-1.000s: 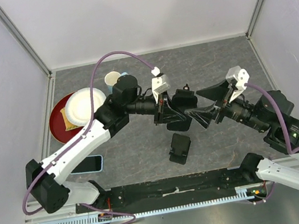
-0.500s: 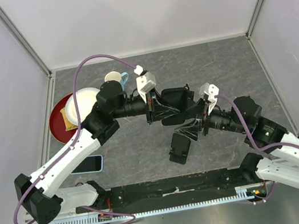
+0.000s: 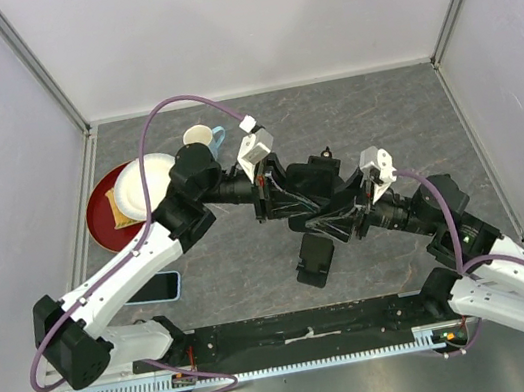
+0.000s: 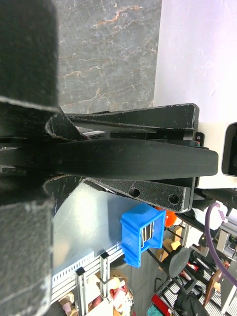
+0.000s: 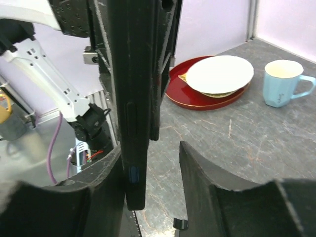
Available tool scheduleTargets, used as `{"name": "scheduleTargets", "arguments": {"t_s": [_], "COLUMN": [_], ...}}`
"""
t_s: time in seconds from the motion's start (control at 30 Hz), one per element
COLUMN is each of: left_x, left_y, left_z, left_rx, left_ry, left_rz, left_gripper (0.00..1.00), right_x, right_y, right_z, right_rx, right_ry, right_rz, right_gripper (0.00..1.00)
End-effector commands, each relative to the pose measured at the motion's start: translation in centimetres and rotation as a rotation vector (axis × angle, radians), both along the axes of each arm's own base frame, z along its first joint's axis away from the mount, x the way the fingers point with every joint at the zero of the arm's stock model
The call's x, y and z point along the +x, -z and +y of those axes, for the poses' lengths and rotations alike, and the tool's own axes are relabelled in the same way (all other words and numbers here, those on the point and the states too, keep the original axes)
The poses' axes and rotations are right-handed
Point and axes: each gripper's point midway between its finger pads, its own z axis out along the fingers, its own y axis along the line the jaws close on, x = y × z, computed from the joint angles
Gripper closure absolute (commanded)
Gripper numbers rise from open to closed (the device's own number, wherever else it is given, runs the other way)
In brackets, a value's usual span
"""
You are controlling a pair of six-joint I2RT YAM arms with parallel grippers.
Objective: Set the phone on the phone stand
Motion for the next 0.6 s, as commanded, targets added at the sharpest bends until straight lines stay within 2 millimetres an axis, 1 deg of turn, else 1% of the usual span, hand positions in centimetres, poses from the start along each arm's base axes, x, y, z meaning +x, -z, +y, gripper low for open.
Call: {"name": "scheduleTargets", "arguments": {"t_s": [0.0, 0.13, 0.23, 0.3, 0.33, 0.37, 0.4, 0.43, 0.47, 0.53, 0.57], "left_x": [-1.2, -1.1, -1.0, -1.0, -0.9, -0.8, -0.7, -0.5, -0.5, 0.0, 0.0], "left_y": [-2.4, -2.4, -2.4, -2.4, -2.5, -2.2, -2.5, -2.5, -2.3, -2.6, -2.7], "left_z": [0.5, 0.6, 0.5, 0.5, 0.5, 0.5, 0.5, 0.5, 0.6, 0.8, 0.8], "left_rx": [-0.080, -0.085, -0.084, -0.081, -0.080, -0.064, -0.063, -0.062, -0.043, -0.047, -0.044], "left_ry": [0.062, 0.052, 0.048, 0.045, 0.043, 0.035, 0.027, 0.016, 0.007, -0.030, -0.038], "left_rz": [-0.051, -0.060, -0.058, -0.055, -0.057, -0.054, -0.062, -0.084, -0.076, -0.104, -0.107], "left_gripper": [0.98, 0.98, 0.98, 0.98, 0.94, 0.88, 0.77, 0.59, 0.53, 0.42, 0.40], "right_x": [-1.1, -1.1, -1.1, -1.1, -1.0, -0.9, -0.7, -0.6, -0.6, -0.6, -0.7], "right_y": [-1.9, -1.6, -1.5, -1.3, -1.2, -1.1, -1.0, -1.0, -0.9, -1.0, -1.1], "right_z": [0.9, 1.3, 1.5, 1.6, 1.6, 1.6, 1.6, 1.4, 1.3, 1.0, 0.9], "right_rx": [0.080, 0.072, 0.070, 0.064, 0.061, 0.060, 0.055, 0.056, 0.053, 0.054, 0.053], "right_ry": [-0.081, -0.101, -0.111, -0.117, -0.112, -0.106, -0.094, -0.086, -0.080, -0.070, -0.066], "right_rz": [-0.036, -0.026, -0.018, -0.007, -0.005, -0.002, 0.006, 0.002, 0.009, -0.004, -0.006], "right_gripper": [0.51, 0.63, 0.70, 0.90, 0.99, 1.00, 1.00, 1.00, 1.00, 1.00, 1.00]}}
